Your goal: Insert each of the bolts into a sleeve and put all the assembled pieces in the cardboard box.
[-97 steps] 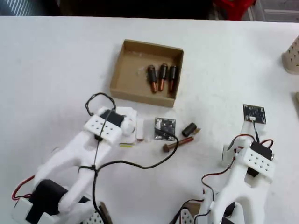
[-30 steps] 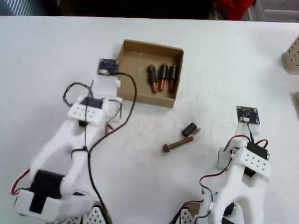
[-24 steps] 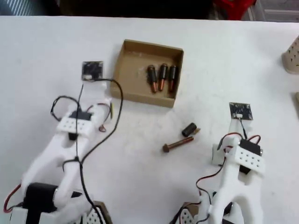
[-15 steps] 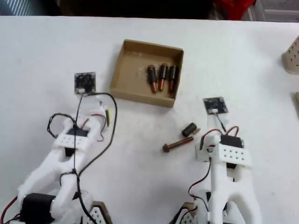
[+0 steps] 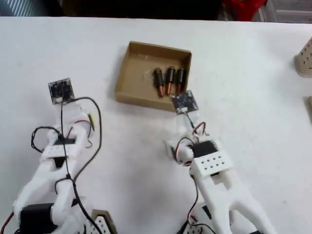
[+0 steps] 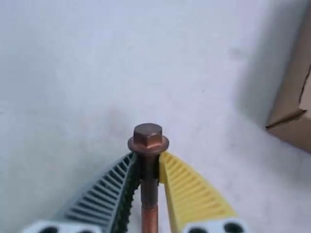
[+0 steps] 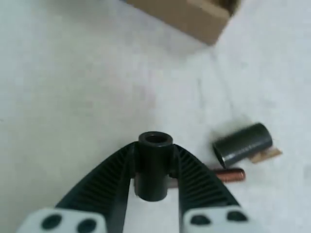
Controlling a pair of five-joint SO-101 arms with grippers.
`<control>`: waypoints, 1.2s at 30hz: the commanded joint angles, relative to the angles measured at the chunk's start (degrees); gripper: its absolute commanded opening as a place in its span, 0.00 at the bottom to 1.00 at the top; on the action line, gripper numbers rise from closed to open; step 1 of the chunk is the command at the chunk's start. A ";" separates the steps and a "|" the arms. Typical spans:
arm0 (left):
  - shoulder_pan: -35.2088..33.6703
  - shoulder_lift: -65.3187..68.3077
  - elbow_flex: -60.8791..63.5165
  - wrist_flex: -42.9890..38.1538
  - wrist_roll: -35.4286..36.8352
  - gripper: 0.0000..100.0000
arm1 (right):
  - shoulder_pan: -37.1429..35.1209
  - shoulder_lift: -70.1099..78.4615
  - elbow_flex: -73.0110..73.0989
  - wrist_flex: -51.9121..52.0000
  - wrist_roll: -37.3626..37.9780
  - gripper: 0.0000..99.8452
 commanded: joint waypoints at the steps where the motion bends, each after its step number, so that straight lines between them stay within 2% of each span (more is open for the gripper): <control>1: -0.84 -2.59 1.41 -5.71 0.00 0.02 | -3.91 -1.71 -2.46 -7.34 -1.23 0.02; 12: -0.84 -2.59 2.11 -7.38 0.00 0.02 | -7.25 -1.63 -1.76 -22.55 -1.23 0.02; 16: -0.84 -2.59 2.11 -7.38 0.00 0.02 | -7.25 -1.63 3.08 -33.19 -1.23 0.02; 23: -0.84 -2.59 2.11 -7.38 0.00 0.02 | -7.69 -1.63 14.95 -59.21 -1.23 0.02; 31: -0.84 -2.59 2.11 -7.38 0.00 0.02 | -14.73 -1.54 21.01 -71.25 -1.23 0.02; 36: -0.84 -2.59 2.11 -7.38 0.00 0.02 | -14.99 1.98 24.88 -80.13 -1.23 0.02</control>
